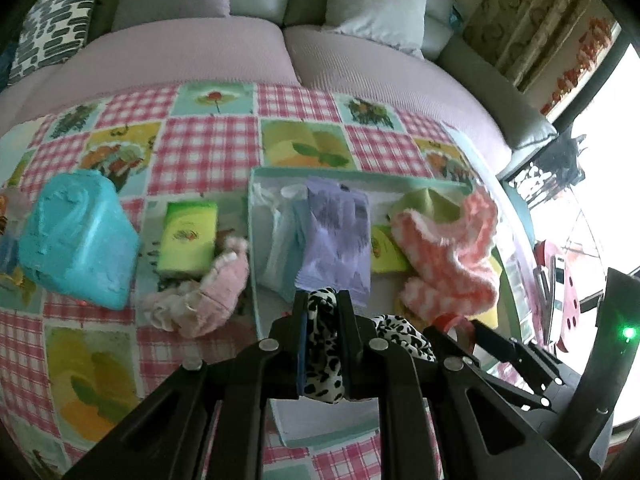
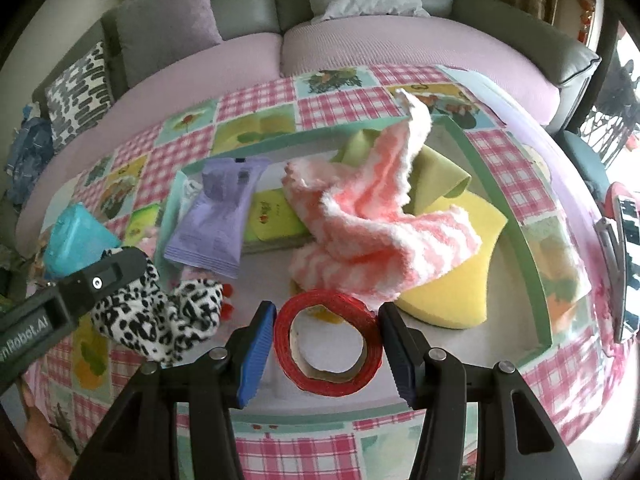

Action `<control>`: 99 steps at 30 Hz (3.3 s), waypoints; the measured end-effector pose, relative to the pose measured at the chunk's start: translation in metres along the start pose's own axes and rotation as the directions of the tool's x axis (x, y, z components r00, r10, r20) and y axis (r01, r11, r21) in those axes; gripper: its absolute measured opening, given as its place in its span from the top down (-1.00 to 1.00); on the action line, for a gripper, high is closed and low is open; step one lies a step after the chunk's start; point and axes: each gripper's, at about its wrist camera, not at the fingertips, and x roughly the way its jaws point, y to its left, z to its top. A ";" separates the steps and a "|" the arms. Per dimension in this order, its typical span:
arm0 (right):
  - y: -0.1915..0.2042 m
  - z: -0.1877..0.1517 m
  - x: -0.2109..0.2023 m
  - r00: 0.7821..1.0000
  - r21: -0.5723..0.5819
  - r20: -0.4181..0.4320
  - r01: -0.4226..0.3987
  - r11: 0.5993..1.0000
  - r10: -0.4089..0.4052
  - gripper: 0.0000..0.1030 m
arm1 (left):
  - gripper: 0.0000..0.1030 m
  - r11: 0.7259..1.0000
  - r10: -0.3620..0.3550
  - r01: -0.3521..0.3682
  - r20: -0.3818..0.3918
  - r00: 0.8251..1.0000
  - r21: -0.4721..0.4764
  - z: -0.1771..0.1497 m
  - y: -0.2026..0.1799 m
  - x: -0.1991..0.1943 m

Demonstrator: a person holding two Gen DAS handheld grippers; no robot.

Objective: Organize soft objects
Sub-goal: 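Carry the scrunchie with the left tool while the right tool carries the red ring to the tray, then open the left tool to drop the scrunchie in the tray while the right tool releases the ring, then move the left tool to the pink cloth bundle while the right tool moves toward the green tissue pack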

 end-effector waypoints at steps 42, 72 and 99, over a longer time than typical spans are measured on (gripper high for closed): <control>-0.003 -0.003 -0.004 0.999 -0.007 0.011 0.051 0.999 -0.051 -0.14 | 0.25 1.000 -0.010 0.009 -0.046 0.999 -0.019 -0.005 -0.004 0.009; -0.009 -0.004 -0.009 0.997 0.047 0.049 0.058 0.997 -0.061 -1.00 | -0.75 0.952 0.303 -0.300 0.073 0.950 -0.055 0.000 0.028 -0.009; 0.028 0.004 -0.018 0.986 -0.001 0.128 -0.108 0.994 0.107 -1.00 | -0.76 0.961 0.250 -0.232 0.121 0.961 -0.150 0.019 0.059 -0.045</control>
